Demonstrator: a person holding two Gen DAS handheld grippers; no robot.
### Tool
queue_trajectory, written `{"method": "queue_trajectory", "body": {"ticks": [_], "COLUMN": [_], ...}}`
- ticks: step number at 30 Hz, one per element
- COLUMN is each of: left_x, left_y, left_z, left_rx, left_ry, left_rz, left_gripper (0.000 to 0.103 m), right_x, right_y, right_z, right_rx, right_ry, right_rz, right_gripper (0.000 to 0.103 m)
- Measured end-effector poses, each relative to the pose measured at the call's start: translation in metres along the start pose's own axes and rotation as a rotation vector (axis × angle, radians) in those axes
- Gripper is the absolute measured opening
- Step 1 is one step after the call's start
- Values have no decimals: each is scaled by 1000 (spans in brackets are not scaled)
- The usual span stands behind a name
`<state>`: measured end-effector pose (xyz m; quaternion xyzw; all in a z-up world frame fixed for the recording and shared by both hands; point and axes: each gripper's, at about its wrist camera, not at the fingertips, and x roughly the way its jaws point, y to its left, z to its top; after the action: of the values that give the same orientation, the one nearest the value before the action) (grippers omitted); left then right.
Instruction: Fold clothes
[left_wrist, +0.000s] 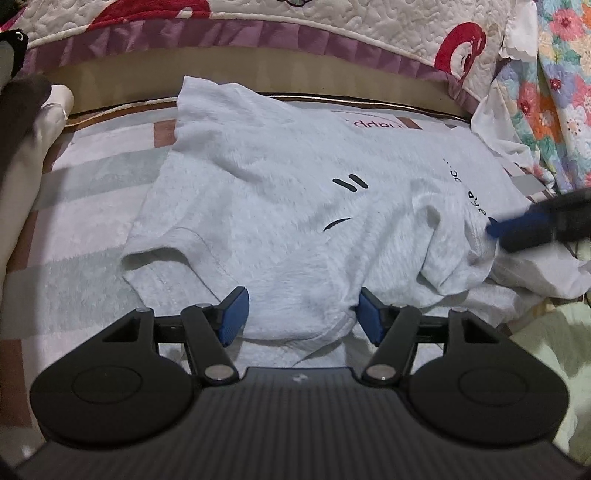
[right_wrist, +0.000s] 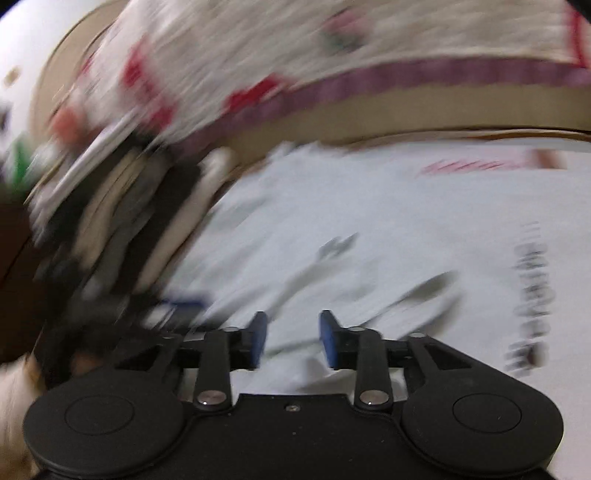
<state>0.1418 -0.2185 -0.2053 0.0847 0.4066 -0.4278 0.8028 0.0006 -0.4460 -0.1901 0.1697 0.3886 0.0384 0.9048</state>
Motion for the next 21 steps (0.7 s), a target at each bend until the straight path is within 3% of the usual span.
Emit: {"method": "queue_trajectory", "body": {"ticks": [3, 5, 7, 8, 9, 10, 18, 21], "left_x": [-3, -6, -9, -11, -12, -14, -26, -25], "left_y": [-2, -3, -3, -4, -4, -4, -7, -15], "left_z": [0, 0, 0, 0, 0, 0, 1, -3], "left_rx": [5, 13, 21, 25, 29, 33, 65, 120], "left_ry": [-12, -27, -42, -49, -57, -64, -124, -79], "left_rz": [-13, -33, -54, -64, -74, -84, -165, -224], "left_gripper": [62, 62, 62, 62, 62, 62, 62, 63], "right_x": [23, 39, 51, 46, 41, 36, -4, -19], "right_y": [32, 52, 59, 52, 45, 38, -17, -38], "right_z": [-10, -17, -20, -17, -13, -10, 16, 26], "right_rx": [-162, -276, -375, -330, -284, -238, 128, 265], "right_ry": [91, 148, 164, 149, 133, 118, -8, -55], "right_rz": [5, -8, -87, -63, -39, -15, 174, 244], "right_gripper": [52, 52, 47, 43, 12, 5, 5, 6]}}
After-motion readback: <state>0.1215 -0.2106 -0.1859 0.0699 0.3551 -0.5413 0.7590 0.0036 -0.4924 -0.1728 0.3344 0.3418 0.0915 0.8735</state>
